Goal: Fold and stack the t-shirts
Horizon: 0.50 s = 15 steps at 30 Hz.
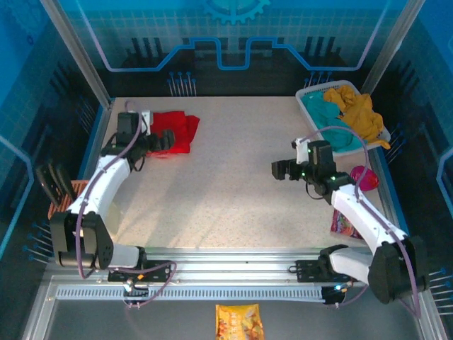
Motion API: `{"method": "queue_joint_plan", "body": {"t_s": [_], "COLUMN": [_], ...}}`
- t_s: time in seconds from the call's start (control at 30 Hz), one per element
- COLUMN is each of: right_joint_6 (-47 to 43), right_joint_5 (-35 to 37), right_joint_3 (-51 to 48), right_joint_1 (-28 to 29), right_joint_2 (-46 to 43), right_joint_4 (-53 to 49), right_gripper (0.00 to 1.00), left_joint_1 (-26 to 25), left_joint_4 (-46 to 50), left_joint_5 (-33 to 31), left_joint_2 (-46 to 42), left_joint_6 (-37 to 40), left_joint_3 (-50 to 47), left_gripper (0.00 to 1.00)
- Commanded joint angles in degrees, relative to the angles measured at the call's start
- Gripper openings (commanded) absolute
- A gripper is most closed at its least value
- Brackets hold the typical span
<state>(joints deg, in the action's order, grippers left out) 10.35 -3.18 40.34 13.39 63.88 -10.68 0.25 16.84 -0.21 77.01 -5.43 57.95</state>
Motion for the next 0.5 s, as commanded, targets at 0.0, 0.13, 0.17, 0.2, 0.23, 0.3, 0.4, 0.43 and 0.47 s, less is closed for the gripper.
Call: {"method": "queue_joint_plan", "body": {"t_s": [0.0, 0.13, 0.17, 0.2, 0.23, 0.3, 0.4, 0.43, 0.47], "right_joint_6": [-4.7, -6.6, -6.7, -7.4, -8.2, -9.9, -12.2, -12.6, -12.6], "right_joint_5": [2.0, 5.6, 6.9, 7.6, 8.2, 10.4, 11.9, 12.2, 12.6], "right_joint_3": [-5.4, -9.7, -10.9, -12.2, -13.6, -16.8, -20.3, -21.2, -22.2], "right_joint_1": [-1.7, -2.7, -3.0, -3.3, -3.4, -3.6, -4.0, -4.1, -4.4], "right_joint_2": [-3.0, -3.7, -3.6, -3.7, -3.7, -4.0, -4.0, -3.6, -3.2], "right_joint_4": [10.8, 15.6, 17.5, 19.7, 22.0, 28.2, 35.2, 37.4, 39.6], "right_gripper": [1.0, 1.0, 1.0, 1.0, 1.0, 1.0, 1.0, 1.0, 1.0], "left_joint_1": [0.2, 0.6, 0.5, 0.6, 0.6, 0.7, 1.5, 1.5, 1.4], "left_joint_4": [-10.1, -17.9, -21.1, -25.4, -29.2, -36.6, -45.0, -47.4, -49.9], "left_joint_5": [-0.6, 0.0, 0.2, 0.1, 0.0, -1.3, -1.0, -0.9, -0.8], "left_joint_2": [-3.5, -4.0, -4.4, -4.8, -4.9, -4.9, -3.5, -2.8, -1.7], "left_joint_6": [1.6, 0.1, 0.3, 0.7, 1.0, 1.3, 0.6, 1.0, 1.8], "left_joint_3": [-6.5, -14.0, -16.5, -19.5, -21.9, -26.3, -30.2, -31.1, -32.0], "left_gripper": [0.99, 0.99, 0.99, 0.99, 0.99, 0.99, 0.99, 0.99, 0.99]}}
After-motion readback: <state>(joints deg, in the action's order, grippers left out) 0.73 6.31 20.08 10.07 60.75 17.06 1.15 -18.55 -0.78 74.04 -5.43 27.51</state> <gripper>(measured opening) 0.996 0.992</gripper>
